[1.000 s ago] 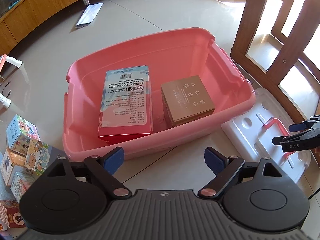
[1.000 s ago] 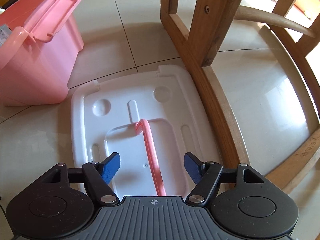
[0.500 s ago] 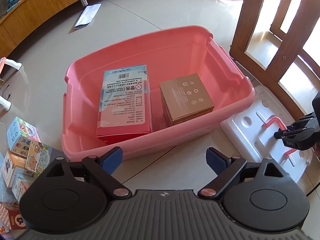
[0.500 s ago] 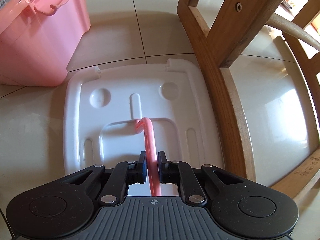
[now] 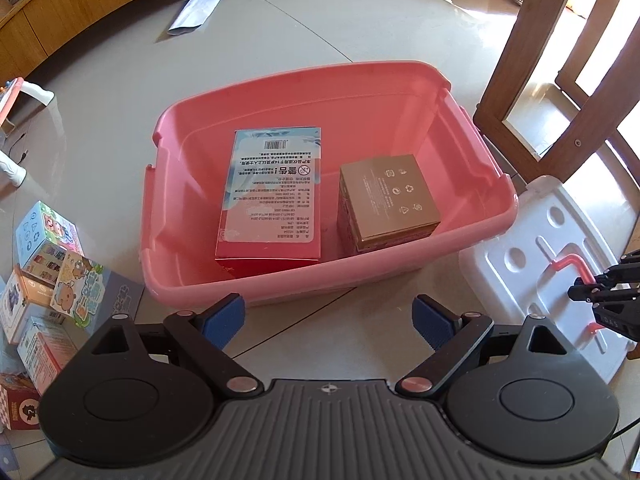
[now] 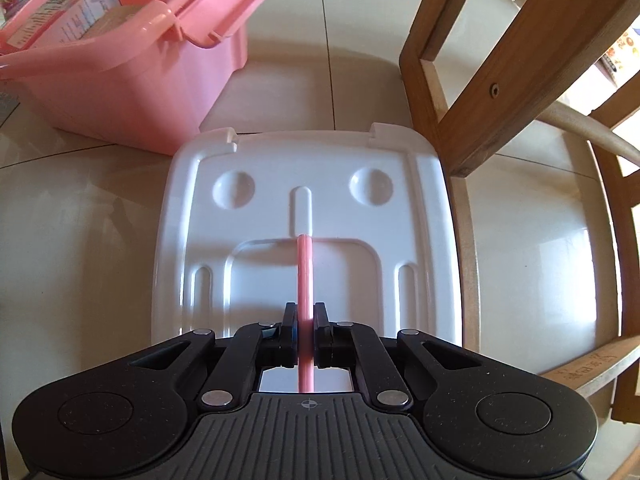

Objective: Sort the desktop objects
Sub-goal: 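Lift the white lid by its handle with the right tool toward the bin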

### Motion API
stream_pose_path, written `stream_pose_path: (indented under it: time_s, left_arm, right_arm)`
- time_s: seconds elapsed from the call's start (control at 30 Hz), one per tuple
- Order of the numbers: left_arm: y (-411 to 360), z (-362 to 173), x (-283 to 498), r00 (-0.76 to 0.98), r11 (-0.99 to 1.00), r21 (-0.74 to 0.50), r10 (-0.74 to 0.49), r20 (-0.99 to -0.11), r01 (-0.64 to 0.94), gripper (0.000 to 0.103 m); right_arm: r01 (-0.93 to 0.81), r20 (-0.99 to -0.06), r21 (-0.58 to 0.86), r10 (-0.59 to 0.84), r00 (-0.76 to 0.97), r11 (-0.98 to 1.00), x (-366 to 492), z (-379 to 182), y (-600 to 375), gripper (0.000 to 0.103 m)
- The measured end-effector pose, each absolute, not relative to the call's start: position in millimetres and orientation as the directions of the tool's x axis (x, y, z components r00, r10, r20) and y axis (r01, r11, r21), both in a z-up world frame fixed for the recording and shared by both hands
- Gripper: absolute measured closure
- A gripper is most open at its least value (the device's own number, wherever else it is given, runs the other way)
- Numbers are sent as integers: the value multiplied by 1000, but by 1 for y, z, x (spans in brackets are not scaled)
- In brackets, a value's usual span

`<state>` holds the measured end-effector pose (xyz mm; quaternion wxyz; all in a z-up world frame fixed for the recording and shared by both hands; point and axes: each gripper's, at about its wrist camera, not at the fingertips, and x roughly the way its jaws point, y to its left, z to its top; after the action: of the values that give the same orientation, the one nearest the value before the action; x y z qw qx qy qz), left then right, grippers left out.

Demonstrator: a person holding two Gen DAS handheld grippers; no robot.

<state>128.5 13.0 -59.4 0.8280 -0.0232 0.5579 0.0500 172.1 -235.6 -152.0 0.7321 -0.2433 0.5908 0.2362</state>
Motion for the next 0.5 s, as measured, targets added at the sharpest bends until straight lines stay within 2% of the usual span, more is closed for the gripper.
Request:
stream_pose_path:
  time_s: [0.5]
  left_arm:
    - [16, -33, 102, 336, 995, 7, 41, -941, -102, 10]
  right_arm:
    - [-754, -972, -99, 100, 213, 649, 115, -73, -216, 97]
